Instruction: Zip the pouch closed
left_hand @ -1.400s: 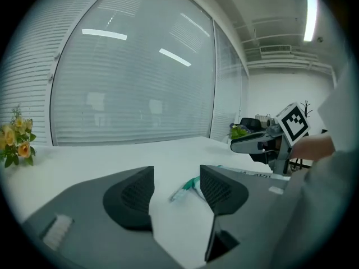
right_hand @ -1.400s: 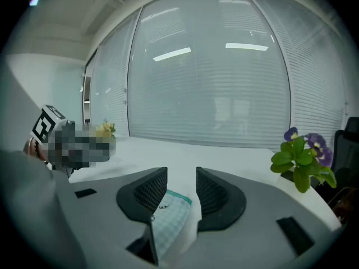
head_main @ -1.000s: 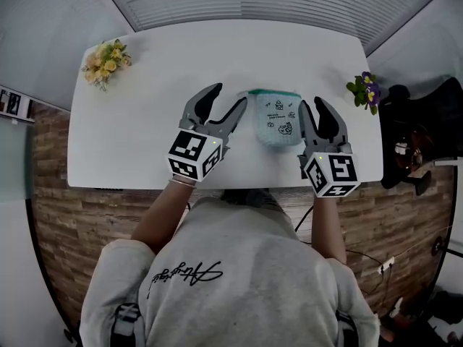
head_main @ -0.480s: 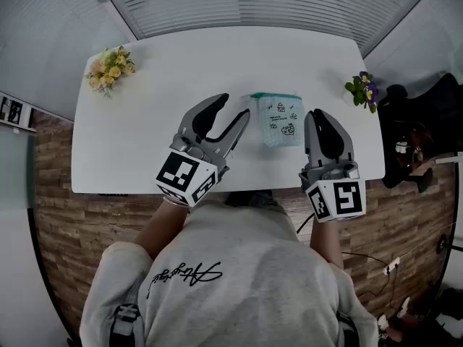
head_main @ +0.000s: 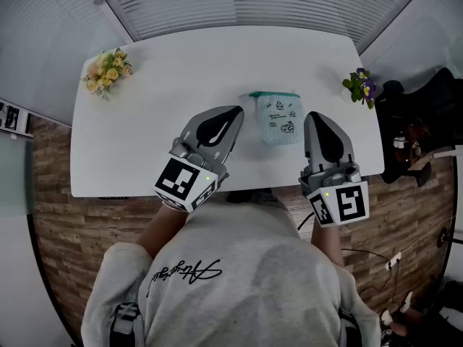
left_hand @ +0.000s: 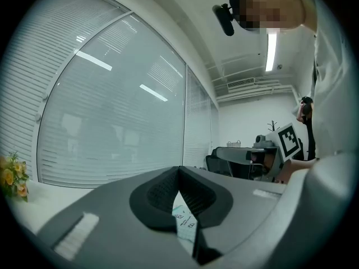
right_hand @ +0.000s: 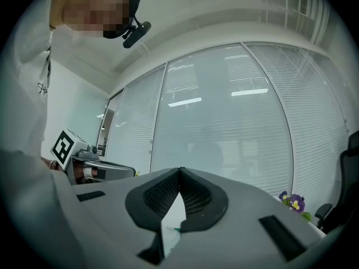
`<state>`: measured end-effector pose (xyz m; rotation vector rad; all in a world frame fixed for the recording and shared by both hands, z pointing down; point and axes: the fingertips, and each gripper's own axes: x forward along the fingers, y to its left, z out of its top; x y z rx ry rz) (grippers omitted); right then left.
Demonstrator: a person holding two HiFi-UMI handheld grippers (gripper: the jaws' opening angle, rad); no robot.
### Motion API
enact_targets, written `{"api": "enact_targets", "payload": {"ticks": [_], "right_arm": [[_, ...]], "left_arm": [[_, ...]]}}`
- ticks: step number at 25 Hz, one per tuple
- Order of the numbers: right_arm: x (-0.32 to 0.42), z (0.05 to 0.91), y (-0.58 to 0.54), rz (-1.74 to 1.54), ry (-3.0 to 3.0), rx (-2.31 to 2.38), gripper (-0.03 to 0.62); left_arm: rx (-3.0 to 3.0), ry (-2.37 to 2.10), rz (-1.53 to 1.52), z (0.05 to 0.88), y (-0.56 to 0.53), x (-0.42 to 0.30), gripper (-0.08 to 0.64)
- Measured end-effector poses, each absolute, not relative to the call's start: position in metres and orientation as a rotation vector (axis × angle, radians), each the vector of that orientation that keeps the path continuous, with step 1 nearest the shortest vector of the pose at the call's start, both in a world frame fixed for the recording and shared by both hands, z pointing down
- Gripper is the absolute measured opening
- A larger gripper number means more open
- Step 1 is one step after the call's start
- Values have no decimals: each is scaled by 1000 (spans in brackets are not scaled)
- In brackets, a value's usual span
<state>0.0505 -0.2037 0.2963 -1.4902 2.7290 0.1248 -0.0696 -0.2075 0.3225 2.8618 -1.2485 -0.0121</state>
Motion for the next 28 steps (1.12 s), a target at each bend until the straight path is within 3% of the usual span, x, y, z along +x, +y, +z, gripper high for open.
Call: {"api": "enact_targets", "payload": {"ticks": [28], "right_arm": [[50, 300, -189, 110, 2727, -1526, 2]], "left_arm": [[2911, -1080, -105, 309, -190, -52, 0]]}}
